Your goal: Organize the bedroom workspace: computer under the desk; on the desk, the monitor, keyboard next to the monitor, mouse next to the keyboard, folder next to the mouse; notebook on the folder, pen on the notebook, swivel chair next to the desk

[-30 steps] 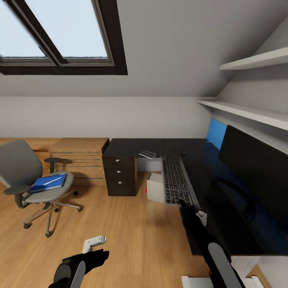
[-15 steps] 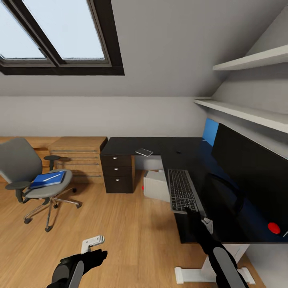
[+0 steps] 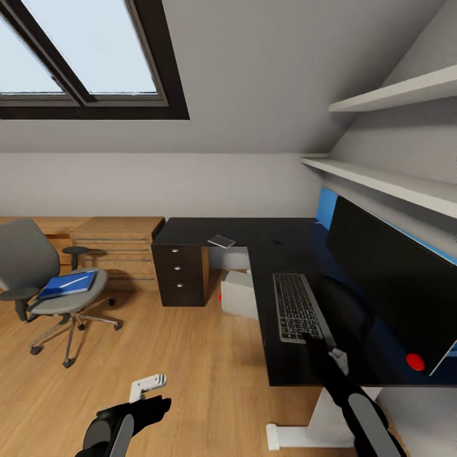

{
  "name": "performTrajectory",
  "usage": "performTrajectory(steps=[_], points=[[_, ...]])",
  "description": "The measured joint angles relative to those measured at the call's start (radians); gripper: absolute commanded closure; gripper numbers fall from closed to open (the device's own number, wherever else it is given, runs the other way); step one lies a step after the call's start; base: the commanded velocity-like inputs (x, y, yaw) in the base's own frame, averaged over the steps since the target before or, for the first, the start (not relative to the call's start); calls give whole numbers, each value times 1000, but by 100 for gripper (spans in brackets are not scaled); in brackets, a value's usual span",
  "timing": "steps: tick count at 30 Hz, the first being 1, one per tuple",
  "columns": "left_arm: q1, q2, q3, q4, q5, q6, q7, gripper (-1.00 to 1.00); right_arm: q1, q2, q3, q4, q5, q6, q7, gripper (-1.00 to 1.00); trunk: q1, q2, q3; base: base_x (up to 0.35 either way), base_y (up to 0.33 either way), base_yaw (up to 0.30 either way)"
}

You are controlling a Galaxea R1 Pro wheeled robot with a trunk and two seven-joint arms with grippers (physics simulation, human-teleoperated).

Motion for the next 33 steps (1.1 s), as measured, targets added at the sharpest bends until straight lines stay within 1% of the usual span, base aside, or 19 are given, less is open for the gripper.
performTrajectory(steps=[5, 8, 11, 17, 25, 33], points=[[0, 0, -1, 0, 0, 0, 0, -100, -3, -41, 2, 17, 2, 7, 0, 100, 0, 0, 0, 0, -5, 0], [0, -1, -1, 0, 0, 0, 0, -100, -25, -69, 2, 49, 1, 7, 0, 100, 0, 0, 0, 0, 0, 0], [0, -1, -2, 0, 0, 0, 0, -100, -44, -80, 2, 71, -1, 8, 0, 100, 0, 0, 0, 0, 0, 0], [0, -1, -2, 0, 0, 0, -1, -100, -58, -84, 8, 82, -2, 9, 0, 100, 0, 0, 0, 18, 0, 0], [0, -1, -2, 0, 0, 0, 0, -100, -59, -81, 11, 81, -8, 9, 6, 100, 0, 0, 0, 209, 0, 0], [0, -1, -4, 0, 0, 0, 1, -100, -60, -75, 11, 77, -20, 10, 22, 100, 0, 0, 0, 21, 0, 0]])
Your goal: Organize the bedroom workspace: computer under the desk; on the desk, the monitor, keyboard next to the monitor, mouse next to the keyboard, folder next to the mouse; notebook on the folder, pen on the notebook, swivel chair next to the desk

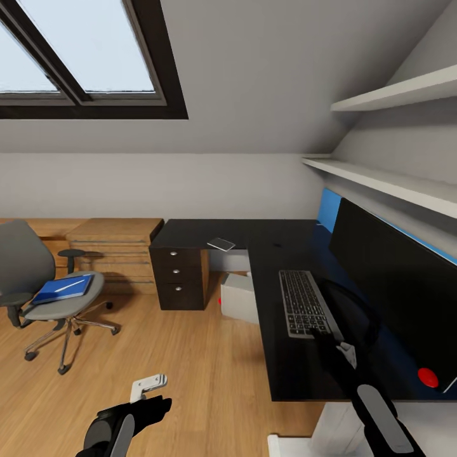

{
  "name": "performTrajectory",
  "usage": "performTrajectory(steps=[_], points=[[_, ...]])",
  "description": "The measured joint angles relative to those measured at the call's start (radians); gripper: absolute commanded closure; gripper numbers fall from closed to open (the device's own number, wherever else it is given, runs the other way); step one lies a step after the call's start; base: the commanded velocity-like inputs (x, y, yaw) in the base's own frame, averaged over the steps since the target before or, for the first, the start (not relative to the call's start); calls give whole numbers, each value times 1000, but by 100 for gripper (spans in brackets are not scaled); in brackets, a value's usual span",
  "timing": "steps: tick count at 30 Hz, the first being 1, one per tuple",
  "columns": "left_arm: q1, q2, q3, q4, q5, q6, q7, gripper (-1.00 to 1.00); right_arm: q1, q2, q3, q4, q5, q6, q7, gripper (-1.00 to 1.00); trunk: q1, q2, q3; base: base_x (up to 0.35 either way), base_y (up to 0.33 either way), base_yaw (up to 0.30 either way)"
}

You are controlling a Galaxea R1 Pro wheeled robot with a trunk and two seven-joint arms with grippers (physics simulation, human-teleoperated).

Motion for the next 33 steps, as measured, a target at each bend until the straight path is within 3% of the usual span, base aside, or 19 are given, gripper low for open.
performTrajectory(steps=[3, 5, 9, 25, 28, 33], points=[[0, 0, 0, 0, 0, 0, 0, -100, 0, 1, 0, 0, -49, -1, 7, 100, 0, 0, 0, 1, 0, 0], [0, 0, 0, 0, 0, 0, -1, -100, 0, 1, 4, 0, -160, 0, 13, 100, 0, 0, 0, 0, 0, 0], [0, 0, 0, 0, 0, 0, 0, -100, 0, 2, 5, 0, -185, 0, 15, 100, 0, 0, 0, 0, 0, 0], [0, 4, 1, 0, 1, 0, -1, -100, 1, 2, 13, 2, -181, -8, 10, 100, 0, 0, 0, 0, 0, 0], [0, 5, 2, -3, 0, 0, -1, -100, 1, 1, 76, 1, -170, -9, 7, 100, 0, 0, 0, 0, 0, 0], [0, 5, 3, -3, 1, 0, -2, -100, 1, 0, 101, 3, -142, -8, -10, 100, 0, 0, 0, 0, 0, 0]])
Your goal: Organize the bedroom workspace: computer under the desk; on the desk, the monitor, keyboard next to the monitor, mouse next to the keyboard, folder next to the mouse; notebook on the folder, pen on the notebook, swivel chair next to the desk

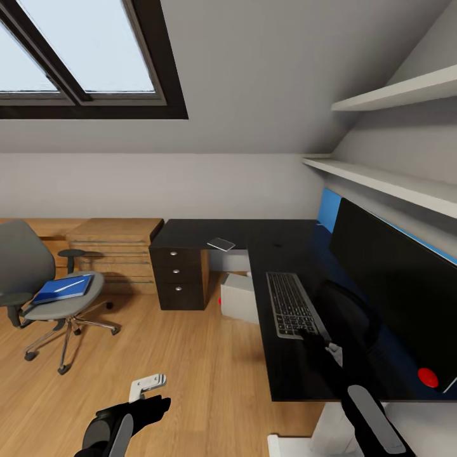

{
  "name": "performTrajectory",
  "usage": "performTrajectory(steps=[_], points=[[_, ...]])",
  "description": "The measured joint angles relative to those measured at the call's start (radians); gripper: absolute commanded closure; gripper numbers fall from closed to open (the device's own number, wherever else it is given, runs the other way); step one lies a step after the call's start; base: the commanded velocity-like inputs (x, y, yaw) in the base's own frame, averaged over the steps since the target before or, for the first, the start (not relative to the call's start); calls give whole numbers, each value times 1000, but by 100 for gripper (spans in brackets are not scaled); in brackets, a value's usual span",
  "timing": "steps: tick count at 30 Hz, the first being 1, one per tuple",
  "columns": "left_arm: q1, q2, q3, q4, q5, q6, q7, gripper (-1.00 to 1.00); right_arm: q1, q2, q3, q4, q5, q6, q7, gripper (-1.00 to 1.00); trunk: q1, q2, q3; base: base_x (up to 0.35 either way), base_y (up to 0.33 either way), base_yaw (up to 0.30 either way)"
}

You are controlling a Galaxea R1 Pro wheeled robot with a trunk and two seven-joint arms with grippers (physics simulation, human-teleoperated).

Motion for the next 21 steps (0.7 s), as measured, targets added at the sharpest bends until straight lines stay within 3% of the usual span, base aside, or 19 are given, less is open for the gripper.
performTrajectory(steps=[15, 21], points=[[0, 1, 2, -3, 0, -3, -1, -100, 1, -4, -1, 0, 26, 1, -33, 100, 0, 0, 0, 61, -63, 0], [0, 2, 1, -4, 0, -4, 1, -100, 0, -6, -3, 0, 27, 1, -33, 100, 0, 0, 0, 1, -203, 0]])
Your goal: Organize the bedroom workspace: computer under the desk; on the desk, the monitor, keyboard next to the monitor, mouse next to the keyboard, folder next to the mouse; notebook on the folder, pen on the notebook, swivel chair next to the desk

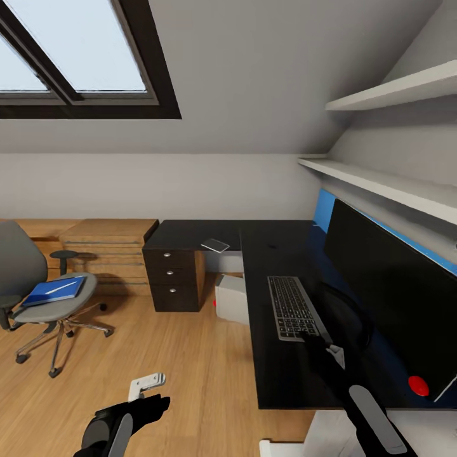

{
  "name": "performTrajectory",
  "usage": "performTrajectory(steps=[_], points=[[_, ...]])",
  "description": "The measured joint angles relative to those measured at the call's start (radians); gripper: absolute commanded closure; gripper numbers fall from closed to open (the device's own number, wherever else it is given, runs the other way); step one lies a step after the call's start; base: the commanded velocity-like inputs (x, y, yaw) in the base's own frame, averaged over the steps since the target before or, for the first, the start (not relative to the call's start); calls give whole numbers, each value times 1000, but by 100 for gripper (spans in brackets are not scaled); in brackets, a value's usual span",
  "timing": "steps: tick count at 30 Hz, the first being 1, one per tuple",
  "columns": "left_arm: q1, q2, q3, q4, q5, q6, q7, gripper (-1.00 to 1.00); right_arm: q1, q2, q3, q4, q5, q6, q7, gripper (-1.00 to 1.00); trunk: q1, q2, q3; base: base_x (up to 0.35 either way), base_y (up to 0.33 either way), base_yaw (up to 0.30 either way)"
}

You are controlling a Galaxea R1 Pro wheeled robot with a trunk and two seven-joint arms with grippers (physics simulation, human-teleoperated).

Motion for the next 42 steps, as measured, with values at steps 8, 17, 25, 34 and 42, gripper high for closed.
performTrajectory(steps=[8, 17, 25, 34, 42], points=[[0, 0, 1, 1, 0, 1, 0, -100, 0, 0, 0, 2, 1, 0, -1, 100, 0, 0, 0, 0, -20, 0], [0, 0, 0, 0, 0, 1, 2, -100, 0, 0, 0, 2, 5, 0, -1, 100, 0, 0, 0, 128, 0, 0], [0, 0, 0, 1, 0, 1, 2, -100, 0, 1, -2, 2, 7, -1, -1, 100, 0, 0, 0, 14, 0, 0], [0, 0, 0, 0, 0, 1, 2, -100, 0, 0, -3, 2, 6, -1, 2, -100, 0, 0, 0, 0, 0, 0], [0, 0, 1, 0, 0, 1, 0, -100, 0, 0, -3, 2, 6, 0, 3, -100, 0, 0, 0, 0, -2, 0]])
